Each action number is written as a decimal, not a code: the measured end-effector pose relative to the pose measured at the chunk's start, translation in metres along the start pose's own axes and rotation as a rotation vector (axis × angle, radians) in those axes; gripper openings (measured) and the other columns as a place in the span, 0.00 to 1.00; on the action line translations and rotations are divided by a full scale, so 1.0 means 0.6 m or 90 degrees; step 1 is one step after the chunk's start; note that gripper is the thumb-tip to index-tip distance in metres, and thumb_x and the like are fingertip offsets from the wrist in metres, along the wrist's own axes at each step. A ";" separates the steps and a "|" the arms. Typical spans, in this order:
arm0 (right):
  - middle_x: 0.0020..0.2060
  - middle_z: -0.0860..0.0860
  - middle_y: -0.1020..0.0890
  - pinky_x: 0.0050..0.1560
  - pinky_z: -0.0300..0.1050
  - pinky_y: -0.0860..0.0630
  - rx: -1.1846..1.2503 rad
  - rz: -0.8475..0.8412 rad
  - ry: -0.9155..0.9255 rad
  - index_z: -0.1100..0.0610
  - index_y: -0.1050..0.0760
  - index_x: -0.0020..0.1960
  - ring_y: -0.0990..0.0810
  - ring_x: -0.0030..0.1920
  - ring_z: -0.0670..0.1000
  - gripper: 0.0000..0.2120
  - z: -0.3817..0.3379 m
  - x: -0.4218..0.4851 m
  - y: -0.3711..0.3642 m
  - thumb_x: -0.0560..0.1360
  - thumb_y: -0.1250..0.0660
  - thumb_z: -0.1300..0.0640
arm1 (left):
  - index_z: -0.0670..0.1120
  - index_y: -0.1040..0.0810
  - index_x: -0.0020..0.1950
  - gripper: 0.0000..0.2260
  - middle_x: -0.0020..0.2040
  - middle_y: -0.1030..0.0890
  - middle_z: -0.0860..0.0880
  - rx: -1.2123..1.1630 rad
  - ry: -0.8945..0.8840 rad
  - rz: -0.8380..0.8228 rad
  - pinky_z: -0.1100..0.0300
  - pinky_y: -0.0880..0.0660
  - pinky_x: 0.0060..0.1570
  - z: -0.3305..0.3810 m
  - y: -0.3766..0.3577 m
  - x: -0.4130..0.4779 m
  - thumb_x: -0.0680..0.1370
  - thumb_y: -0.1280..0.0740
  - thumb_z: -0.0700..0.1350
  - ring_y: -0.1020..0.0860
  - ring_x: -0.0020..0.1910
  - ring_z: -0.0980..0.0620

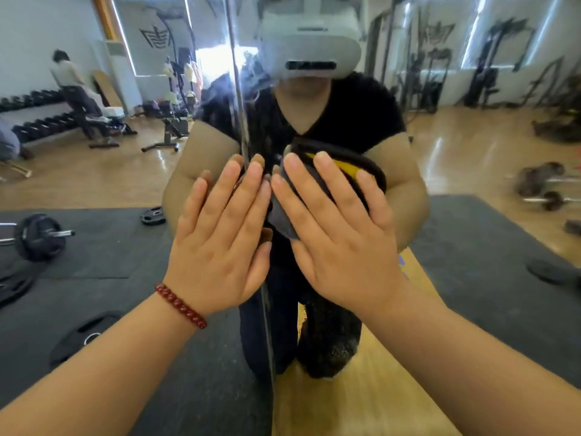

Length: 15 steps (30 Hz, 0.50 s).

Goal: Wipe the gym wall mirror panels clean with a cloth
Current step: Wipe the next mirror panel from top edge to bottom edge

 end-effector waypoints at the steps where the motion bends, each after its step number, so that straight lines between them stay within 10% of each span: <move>1: 0.77 0.49 0.38 0.75 0.54 0.43 -0.009 -0.023 0.041 0.53 0.39 0.79 0.41 0.78 0.52 0.28 -0.004 -0.027 -0.003 0.80 0.41 0.51 | 0.37 0.42 0.77 0.27 0.77 0.43 0.42 -0.008 -0.004 0.001 0.45 0.53 0.77 -0.001 0.002 -0.001 0.80 0.42 0.47 0.50 0.80 0.44; 15: 0.74 0.52 0.31 0.75 0.55 0.40 0.010 0.109 0.139 0.54 0.30 0.73 0.35 0.75 0.54 0.21 -0.007 -0.086 -0.037 0.83 0.43 0.47 | 0.33 0.33 0.73 0.26 0.74 0.34 0.36 0.059 -0.158 0.041 0.42 0.41 0.75 -0.007 0.006 -0.028 0.80 0.40 0.47 0.38 0.75 0.38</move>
Point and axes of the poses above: each hand's wrist, its own x-axis towards the middle knuckle, its own y-axis out of the back of the hand, z = x × y, the point moved 3 cm from there along x, towards the middle knuckle
